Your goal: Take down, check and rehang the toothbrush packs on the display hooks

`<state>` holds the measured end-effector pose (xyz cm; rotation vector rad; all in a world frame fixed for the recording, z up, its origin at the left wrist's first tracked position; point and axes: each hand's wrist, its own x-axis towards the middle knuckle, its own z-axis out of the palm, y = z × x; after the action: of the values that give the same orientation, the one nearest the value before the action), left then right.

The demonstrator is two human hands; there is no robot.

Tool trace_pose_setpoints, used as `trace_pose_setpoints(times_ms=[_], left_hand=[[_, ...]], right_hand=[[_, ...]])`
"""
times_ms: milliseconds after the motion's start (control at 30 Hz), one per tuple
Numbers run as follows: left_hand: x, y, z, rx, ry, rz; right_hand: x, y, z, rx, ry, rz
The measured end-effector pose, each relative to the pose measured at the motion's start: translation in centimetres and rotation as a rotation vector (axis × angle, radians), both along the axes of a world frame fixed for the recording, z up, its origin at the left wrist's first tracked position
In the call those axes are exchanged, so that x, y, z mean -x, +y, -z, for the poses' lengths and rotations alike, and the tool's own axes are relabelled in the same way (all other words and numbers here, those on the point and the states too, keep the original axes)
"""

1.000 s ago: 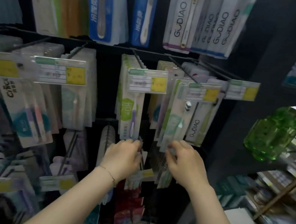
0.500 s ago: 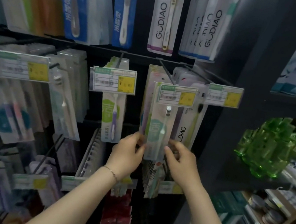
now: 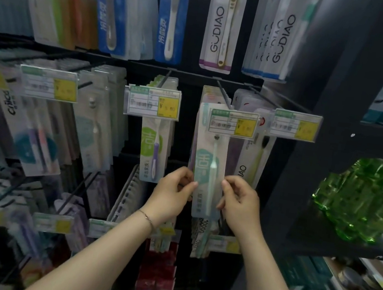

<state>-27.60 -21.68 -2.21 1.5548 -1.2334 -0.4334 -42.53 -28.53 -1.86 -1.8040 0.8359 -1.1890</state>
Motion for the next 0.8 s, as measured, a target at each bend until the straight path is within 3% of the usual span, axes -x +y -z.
trace_pose_setpoints(times_ms=[500, 800], left_hand=[[-1.4, 1.9, 0.2, 0.037, 0.102, 0.013], [-3.8, 5.0, 2.0, 0.011, 0.098, -0.003]], right_hand=[[-2.2, 0.8, -0.1, 0.141, 0.045, -0.048], [-4.9, 1.8, 1.9, 0.1, 0.075, -0.135]])
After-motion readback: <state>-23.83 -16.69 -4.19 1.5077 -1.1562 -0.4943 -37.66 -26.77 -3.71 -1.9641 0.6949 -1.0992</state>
